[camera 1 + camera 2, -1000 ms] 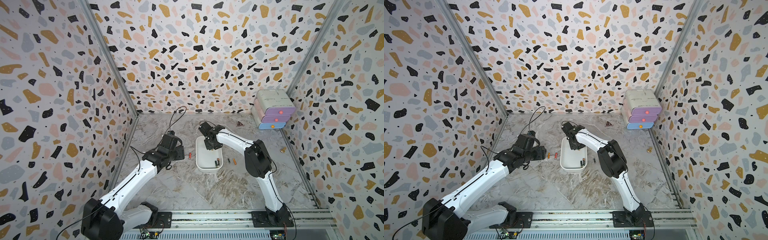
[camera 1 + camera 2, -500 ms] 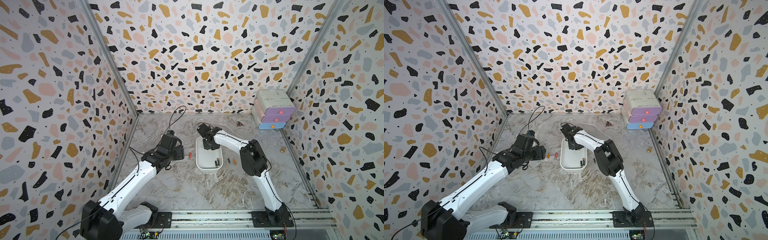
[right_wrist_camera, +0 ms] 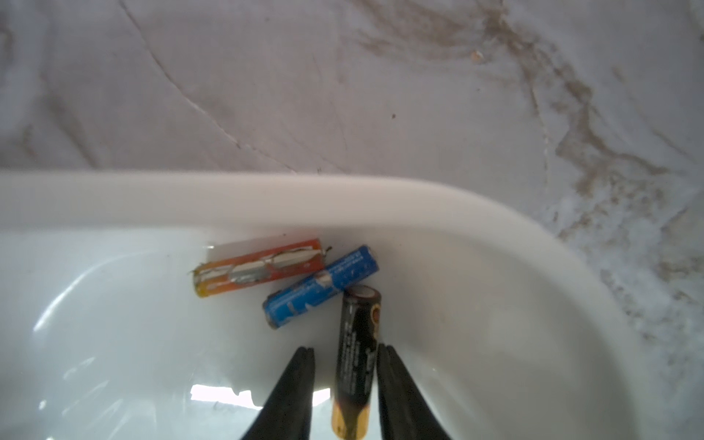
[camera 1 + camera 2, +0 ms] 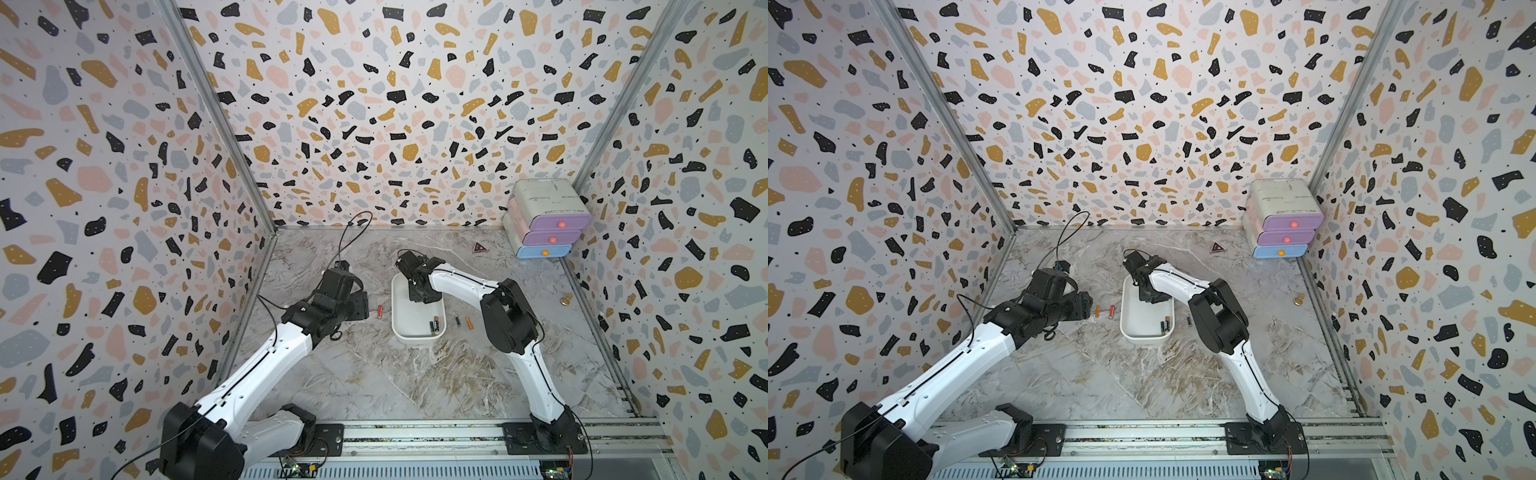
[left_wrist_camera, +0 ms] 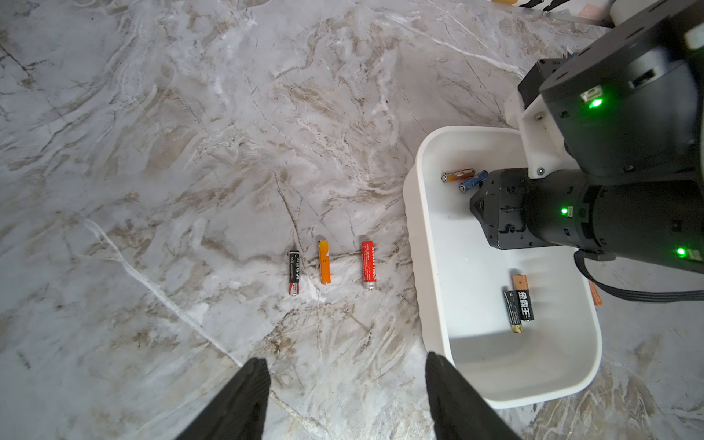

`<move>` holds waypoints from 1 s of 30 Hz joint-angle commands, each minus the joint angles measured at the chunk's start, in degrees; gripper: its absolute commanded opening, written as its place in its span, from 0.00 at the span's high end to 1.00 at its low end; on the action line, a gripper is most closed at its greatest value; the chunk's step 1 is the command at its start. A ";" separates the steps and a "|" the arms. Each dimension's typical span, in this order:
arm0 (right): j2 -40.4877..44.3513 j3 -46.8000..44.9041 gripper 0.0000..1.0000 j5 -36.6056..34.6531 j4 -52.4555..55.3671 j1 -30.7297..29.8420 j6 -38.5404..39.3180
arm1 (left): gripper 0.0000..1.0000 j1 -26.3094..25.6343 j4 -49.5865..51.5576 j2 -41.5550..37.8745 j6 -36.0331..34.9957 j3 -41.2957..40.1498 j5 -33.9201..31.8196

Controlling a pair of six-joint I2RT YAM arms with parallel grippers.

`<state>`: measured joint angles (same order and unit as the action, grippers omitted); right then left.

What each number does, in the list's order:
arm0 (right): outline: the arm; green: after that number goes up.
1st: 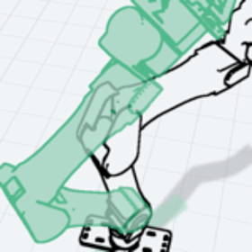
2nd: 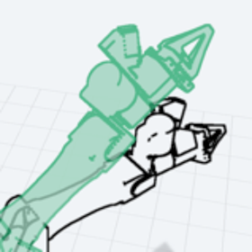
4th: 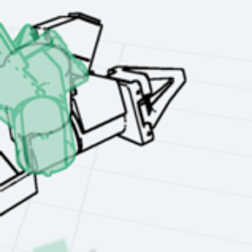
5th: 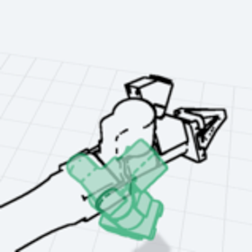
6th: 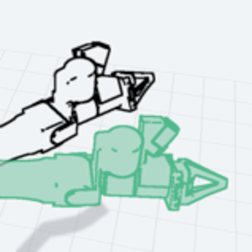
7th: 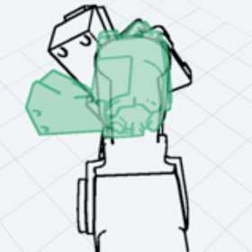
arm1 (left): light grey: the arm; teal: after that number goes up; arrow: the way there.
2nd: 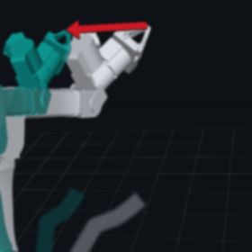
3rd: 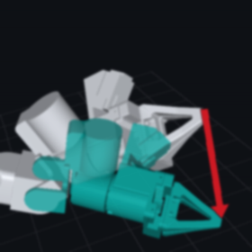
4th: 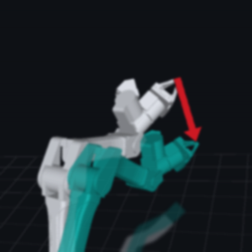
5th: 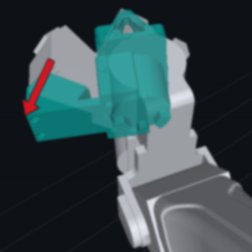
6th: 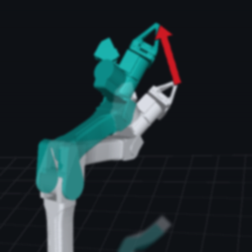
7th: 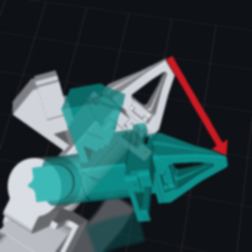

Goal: Take the batteries out of the storage box
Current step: Pick up the battery from the storage box.

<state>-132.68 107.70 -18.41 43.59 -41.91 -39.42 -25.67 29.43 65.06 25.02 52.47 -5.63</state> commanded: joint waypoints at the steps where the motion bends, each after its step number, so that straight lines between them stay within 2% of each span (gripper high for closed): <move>1: 0.62 -0.23 0.72 1.70 1.05 -0.06 -1.03 | 0.31 0.18 -1.75 -0.19 -0.91 -0.39 -0.18; 6: 0.23 -0.25 0.78 1.77 0.97 0.07 -0.58 | 0.31 0.14 -1.34 -0.61 -0.93 -0.51 -0.18; 15: 3.76 -2.87 0.97 4.20 0.63 0.00 1.00 | 0.30 0.18 -1.06 -1.01 -1.11 -0.69 -0.46; 17: 6.72 -4.80 1.00 5.44 -0.27 -0.01 2.52 | 0.30 0.18 -1.17 -0.94 -1.11 -0.82 -0.32; 23: 18.51 -12.00 1.00 9.99 -4.10 -0.10 7.02 | 0.29 0.17 -2.46 -0.83 -0.93 -1.56 0.16; 28: 26.41 -12.19 1.00 13.81 -0.51 -0.01 9.43 | 0.29 0.18 -2.99 1.41 -0.49 -0.62 1.89; 30: 30.62 -14.32 1.00 14.15 0.02 0.31 10.10 | 0.28 0.02 -2.75 1.28 -2.46 0.63 4.34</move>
<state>-107.68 94.48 -6.42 41.39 -41.78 -31.59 -25.67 28.21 66.24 24.43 51.35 -4.16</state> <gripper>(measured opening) 0.168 0.717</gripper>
